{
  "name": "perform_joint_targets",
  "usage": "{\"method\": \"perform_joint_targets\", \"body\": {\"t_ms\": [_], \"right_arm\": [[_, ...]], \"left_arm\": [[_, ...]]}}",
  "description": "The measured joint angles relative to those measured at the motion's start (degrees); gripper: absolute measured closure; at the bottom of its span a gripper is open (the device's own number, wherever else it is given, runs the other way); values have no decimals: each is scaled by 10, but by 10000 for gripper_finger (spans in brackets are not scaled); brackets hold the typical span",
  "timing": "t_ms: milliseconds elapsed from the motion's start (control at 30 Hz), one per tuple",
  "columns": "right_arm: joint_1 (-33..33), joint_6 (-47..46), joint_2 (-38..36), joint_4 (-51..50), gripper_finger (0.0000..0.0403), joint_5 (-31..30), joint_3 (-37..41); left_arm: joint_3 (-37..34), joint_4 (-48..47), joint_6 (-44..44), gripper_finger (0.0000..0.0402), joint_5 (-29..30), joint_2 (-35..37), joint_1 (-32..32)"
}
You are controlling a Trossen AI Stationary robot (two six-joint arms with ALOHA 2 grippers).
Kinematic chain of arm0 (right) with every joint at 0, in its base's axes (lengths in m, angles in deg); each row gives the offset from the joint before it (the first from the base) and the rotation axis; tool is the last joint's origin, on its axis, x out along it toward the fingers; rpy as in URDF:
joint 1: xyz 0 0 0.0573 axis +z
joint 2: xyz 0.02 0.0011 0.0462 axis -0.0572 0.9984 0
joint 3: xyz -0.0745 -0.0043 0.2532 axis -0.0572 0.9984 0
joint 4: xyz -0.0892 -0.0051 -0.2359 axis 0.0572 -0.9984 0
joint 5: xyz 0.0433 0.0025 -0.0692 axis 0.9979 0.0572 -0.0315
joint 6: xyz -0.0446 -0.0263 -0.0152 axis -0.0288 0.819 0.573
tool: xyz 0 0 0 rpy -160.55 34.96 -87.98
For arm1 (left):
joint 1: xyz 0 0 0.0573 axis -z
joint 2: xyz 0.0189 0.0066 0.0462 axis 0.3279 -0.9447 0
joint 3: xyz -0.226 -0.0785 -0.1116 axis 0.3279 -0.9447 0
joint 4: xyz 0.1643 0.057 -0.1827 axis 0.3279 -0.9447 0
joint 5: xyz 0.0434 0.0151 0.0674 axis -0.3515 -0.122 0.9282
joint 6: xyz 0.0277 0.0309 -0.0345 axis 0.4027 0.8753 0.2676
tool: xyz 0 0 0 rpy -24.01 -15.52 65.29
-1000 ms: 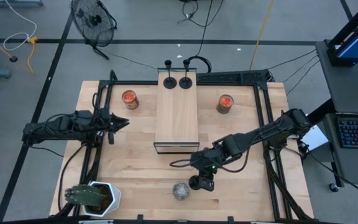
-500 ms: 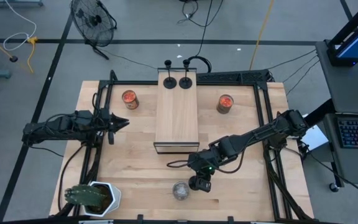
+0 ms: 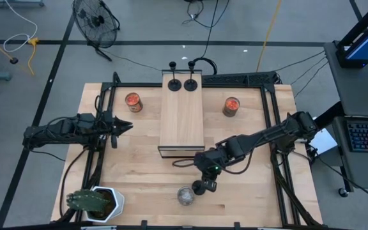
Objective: Pick & Place candle stick holders
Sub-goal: Put the black candle holder on the shelf
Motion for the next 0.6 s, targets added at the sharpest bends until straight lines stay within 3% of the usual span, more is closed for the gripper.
{"method": "perform_joint_targets", "body": {"t_ms": [600], "right_arm": [[-2, -145, -109, -188, 395, 16, 4]], "left_arm": [[0, 0, 17, 330, 1, 0, 0]]}}
